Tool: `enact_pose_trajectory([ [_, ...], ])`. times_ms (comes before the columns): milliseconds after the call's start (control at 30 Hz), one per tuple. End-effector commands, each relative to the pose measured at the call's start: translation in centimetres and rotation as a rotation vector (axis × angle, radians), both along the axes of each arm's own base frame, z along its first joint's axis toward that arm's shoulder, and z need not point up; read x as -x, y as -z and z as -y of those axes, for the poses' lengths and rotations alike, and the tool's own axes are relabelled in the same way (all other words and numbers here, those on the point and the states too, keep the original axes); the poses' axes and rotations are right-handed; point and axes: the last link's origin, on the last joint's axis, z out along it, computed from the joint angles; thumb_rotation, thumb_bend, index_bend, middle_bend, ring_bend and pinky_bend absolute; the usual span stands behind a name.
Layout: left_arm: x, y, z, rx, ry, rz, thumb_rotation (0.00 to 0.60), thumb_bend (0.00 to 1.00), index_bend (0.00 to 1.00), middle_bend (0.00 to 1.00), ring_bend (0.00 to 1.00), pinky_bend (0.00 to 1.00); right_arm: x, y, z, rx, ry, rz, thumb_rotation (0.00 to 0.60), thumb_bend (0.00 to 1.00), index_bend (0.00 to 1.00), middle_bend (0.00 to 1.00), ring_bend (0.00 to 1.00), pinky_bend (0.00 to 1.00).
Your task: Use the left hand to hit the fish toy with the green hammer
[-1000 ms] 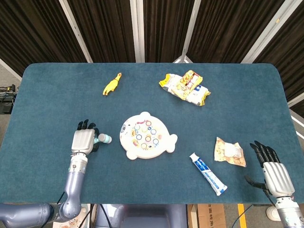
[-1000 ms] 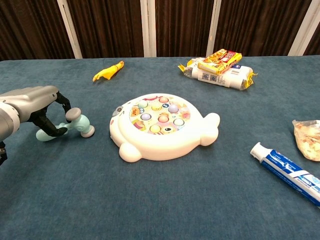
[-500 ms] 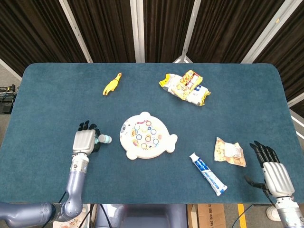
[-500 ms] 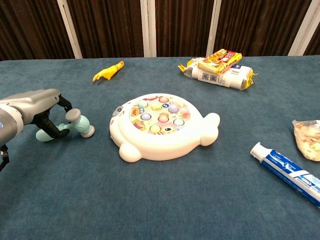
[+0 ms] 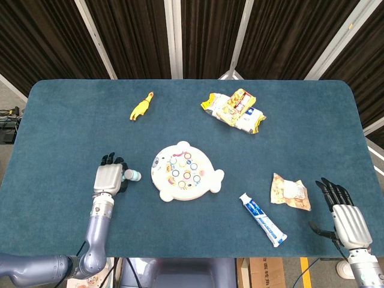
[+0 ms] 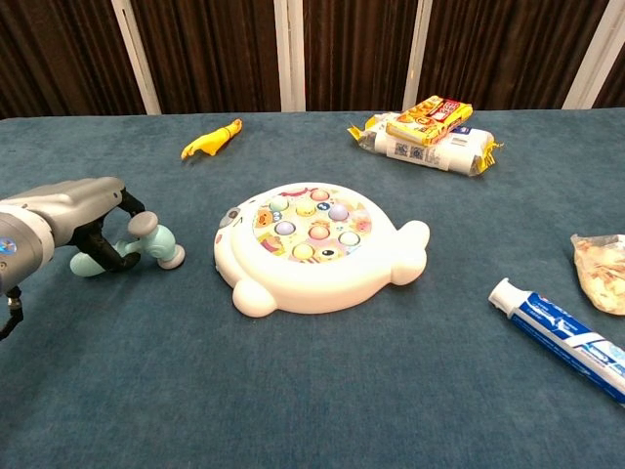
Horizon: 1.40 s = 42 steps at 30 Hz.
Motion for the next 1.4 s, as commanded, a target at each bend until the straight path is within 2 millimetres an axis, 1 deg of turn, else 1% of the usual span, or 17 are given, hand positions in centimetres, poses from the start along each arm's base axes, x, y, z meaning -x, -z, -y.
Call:
enact_pose_trajectory([
  [33, 0.0, 0.0, 0.0, -0.007, 0.009, 0.002, 0.600, 0.61, 0.51, 0.25, 0.08, 0.14, 0.0, 0.0, 0.0, 0.000, 0.000, 0.000, 0.600, 0.23, 0.00, 0.00, 0.00, 0.00],
  [233, 0.1, -0.1, -0.1, -0.027, 0.023, -0.003, 0.600, 0.71, 0.55, 0.35, 0.23, 0.34, 0.0, 0.0, 0.0, 0.000, 0.000, 0.003, 0.600, 0.23, 0.00, 0.00, 0.00, 0.00],
  [433, 0.3, -0.6, -0.2, -0.049, 0.052, -0.015, 0.600, 0.73, 0.58, 0.42, 0.31, 0.43, 0.0, 0.1, 0.0, -0.001, 0.001, 0.002, 0.600, 0.23, 0.00, 0.00, 0.00, 0.00],
  [533, 0.3, -1.0, -0.3, -0.066, 0.070, -0.005, 0.600, 0.74, 0.59, 0.44, 0.33, 0.45, 0.0, 0.0, 0.0, 0.000, 0.002, 0.001, 0.600, 0.23, 0.00, 0.00, 0.00, 0.00],
  [733, 0.0, -1.9, -0.6, -0.064, 0.113, -0.009, 0.600, 0.74, 0.59, 0.44, 0.33, 0.45, -0.1, 0.1, 0.0, 0.001, 0.001, 0.002, 0.600, 0.23, 0.00, 0.00, 0.00, 0.00],
  [867, -0.5, -2.9, -1.0, -0.047, 0.210, -0.038, 0.600, 0.74, 0.60, 0.46, 0.34, 0.46, -0.1, 0.1, 0.0, 0.003, 0.003, 0.002, 0.600, 0.23, 0.00, 0.00, 0.00, 0.00],
  [1000, -1.5, -4.1, -1.3, -0.045, 0.301, -0.048, 0.600, 0.75, 0.61, 0.48, 0.36, 0.48, -0.1, 0.1, 0.1, 0.003, 0.004, 0.002, 0.600, 0.23, 0.00, 0.00, 0.00, 0.00],
  [1133, -2.6, -5.3, -1.7, -0.050, 0.346, -0.048, 0.600, 0.76, 0.61, 0.49, 0.37, 0.49, 0.0, 0.1, 0.1, 0.003, 0.007, 0.001, 0.600, 0.23, 0.00, 0.00, 0.00, 0.00],
  [1167, -3.2, -5.8, -1.9, -0.057, 0.364, -0.047, 0.600, 0.76, 0.61, 0.50, 0.37, 0.49, 0.0, 0.1, 0.1, 0.003, 0.009, 0.004, 0.600, 0.23, 0.00, 0.00, 0.00, 0.00],
  [1300, -4.3, -6.6, -2.5, -0.057, 0.394, -0.049, 0.600, 0.76, 0.62, 0.50, 0.38, 0.50, 0.0, 0.1, 0.1, 0.001, 0.010, 0.005, 0.600, 0.23, 0.00, 0.00, 0.00, 0.00],
  [1400, -5.1, -6.8, -2.9, -0.059, 0.411, -0.044, 0.600, 0.76, 0.62, 0.51, 0.38, 0.51, 0.0, 0.2, 0.2, 0.001, 0.013, 0.007, 0.600, 0.23, 0.00, 0.00, 0.00, 0.00],
])
